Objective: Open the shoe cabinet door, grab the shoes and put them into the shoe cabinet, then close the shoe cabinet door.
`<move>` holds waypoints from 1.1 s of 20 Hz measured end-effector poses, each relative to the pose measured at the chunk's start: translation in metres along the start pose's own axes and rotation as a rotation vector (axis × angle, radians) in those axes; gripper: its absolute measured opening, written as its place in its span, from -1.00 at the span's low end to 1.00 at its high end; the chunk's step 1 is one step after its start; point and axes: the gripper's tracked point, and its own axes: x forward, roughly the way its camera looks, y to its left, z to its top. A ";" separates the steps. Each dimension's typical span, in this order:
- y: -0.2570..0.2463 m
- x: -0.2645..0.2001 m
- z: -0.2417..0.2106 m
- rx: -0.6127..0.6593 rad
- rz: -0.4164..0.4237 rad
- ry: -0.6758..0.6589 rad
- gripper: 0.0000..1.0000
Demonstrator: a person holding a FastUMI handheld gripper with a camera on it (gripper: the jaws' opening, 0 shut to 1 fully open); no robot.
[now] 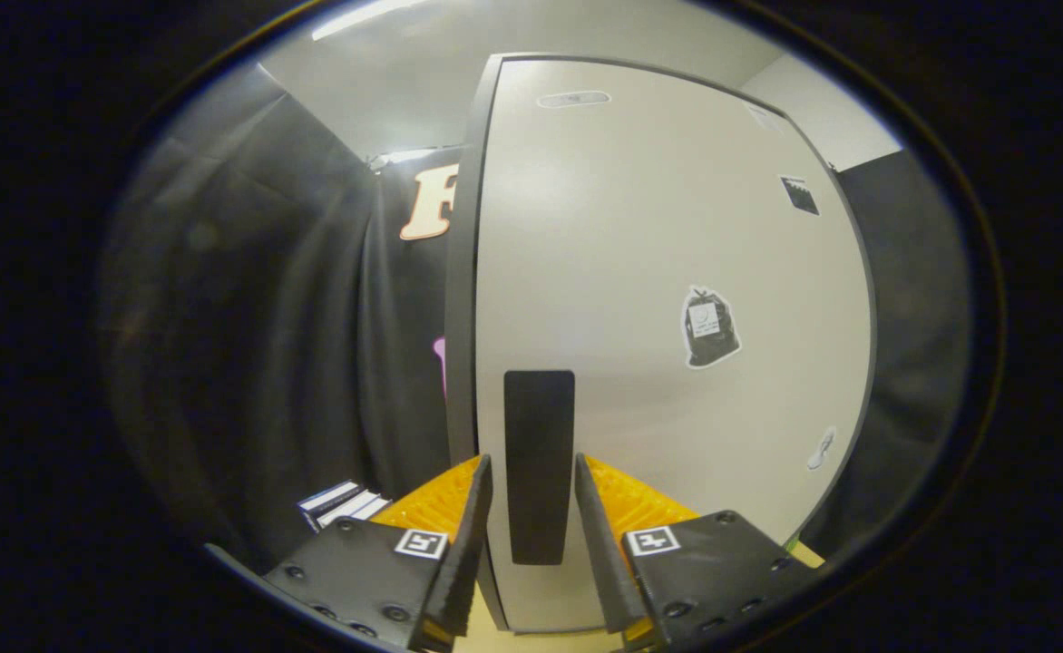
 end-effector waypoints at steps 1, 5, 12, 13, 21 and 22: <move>0.000 -0.001 0.000 0.001 -0.001 -0.003 -0.02; 0.000 0.003 0.000 -0.030 -0.016 -0.007 -0.25; 0.000 0.002 0.000 -0.031 -0.013 -0.003 -0.49; 0.001 0.003 0.000 -0.029 -0.010 -0.001 -0.52; 0.001 -0.001 0.000 -0.011 0.020 -0.001 -0.74; 0.001 -0.003 0.000 -0.011 0.027 0.003 -0.74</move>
